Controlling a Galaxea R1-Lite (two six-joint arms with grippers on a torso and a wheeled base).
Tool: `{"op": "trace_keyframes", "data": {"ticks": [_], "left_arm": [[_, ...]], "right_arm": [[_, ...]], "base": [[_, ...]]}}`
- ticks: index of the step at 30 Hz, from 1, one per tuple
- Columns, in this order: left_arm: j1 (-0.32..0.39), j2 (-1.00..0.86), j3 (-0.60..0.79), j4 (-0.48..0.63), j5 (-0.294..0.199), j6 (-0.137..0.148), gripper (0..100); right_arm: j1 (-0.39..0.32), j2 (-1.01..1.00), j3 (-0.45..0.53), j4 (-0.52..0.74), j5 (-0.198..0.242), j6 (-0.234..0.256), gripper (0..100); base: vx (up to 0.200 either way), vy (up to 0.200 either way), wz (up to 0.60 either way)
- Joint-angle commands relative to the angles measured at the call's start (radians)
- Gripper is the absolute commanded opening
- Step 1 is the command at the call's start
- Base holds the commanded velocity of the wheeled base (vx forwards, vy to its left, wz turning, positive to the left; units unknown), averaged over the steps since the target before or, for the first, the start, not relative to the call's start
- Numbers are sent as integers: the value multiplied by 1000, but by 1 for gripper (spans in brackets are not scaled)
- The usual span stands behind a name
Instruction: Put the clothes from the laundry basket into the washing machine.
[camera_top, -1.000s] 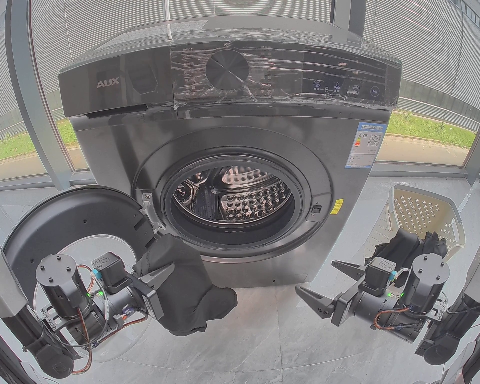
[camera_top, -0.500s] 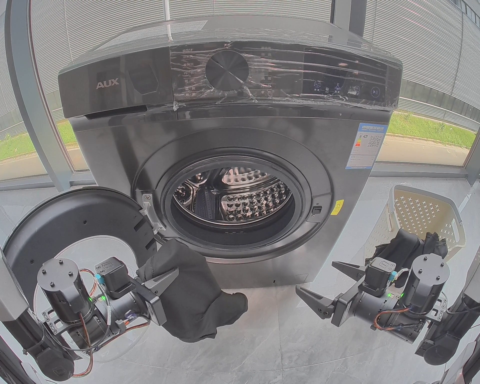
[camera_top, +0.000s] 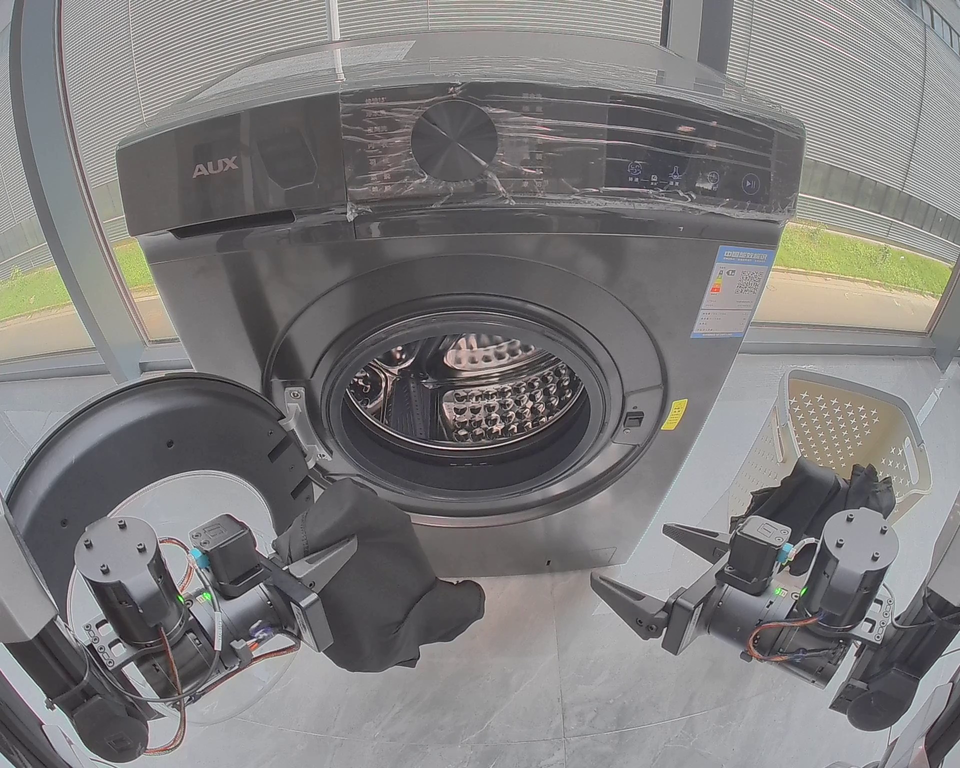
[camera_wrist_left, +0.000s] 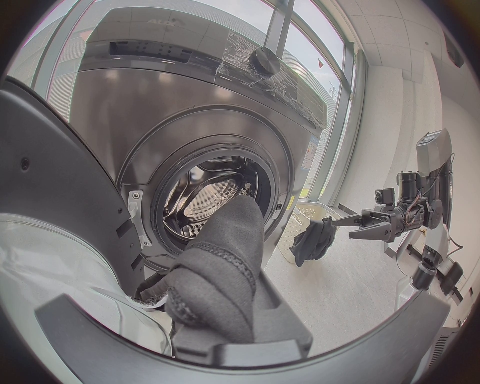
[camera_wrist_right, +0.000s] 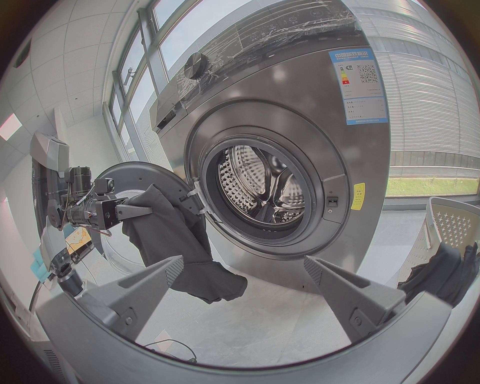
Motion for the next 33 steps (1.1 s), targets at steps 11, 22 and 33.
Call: {"op": "trace_keyframes", "data": {"ticks": [11,22,33], "left_arm": [[-2,12,1,1,0,6,0],[0,15,0,-1,0,3,0],[9,13,-8,-1,1,3,0]], "right_arm": [[6,4,1,-1,0,0,100],[6,4,1,-1,0,0,100],[6,2,1,-1,0,0,100]], "base": [[109,0,0],[0,0,0],[0,-109,0]]}}
